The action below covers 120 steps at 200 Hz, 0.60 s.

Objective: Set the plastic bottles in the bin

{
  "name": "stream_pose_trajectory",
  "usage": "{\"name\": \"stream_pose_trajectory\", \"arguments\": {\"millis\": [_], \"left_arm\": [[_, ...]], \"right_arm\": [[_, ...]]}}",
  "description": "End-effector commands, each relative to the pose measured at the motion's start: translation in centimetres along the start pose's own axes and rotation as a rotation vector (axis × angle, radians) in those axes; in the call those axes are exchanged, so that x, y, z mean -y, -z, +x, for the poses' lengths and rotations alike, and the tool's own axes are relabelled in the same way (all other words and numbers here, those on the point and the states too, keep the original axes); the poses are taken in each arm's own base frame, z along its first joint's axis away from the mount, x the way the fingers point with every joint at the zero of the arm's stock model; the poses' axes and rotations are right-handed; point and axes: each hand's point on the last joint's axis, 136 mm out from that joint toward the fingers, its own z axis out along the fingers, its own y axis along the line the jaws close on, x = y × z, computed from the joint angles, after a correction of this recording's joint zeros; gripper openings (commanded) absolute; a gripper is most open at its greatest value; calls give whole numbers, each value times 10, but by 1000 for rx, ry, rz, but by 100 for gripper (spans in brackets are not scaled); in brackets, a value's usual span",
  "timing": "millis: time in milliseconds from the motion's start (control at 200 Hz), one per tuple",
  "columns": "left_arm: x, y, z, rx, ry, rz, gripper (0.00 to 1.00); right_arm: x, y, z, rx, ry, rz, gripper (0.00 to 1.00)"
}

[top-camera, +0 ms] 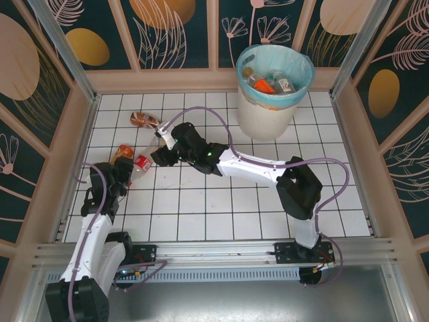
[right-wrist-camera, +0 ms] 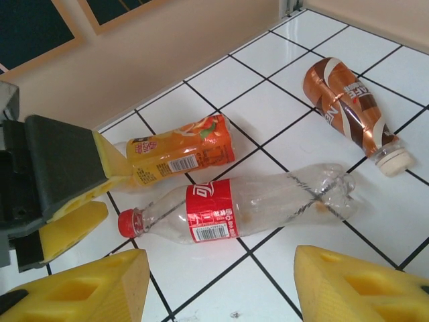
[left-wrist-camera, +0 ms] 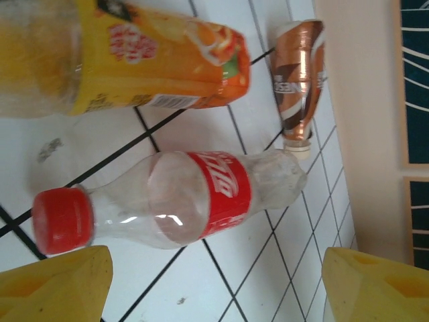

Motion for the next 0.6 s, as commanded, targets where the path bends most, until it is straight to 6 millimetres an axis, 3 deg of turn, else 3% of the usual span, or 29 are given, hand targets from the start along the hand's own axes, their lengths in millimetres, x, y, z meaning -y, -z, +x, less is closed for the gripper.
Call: {"name": "stream_pose_trajectory", "arguments": {"millis": [0, 220, 596], "left_arm": [[-9, -7, 5, -17, 83, 15, 81], [-27, -18, 11, -26, 126, -6, 80], [-32, -34, 9, -27, 133, -43, 78]], "right_arm": [[-9, 21, -28, 85, -25, -34, 59], [-11, 25, -24, 80, -31, -38, 59], [-14, 28, -22, 77, -29, -40, 58]]}}
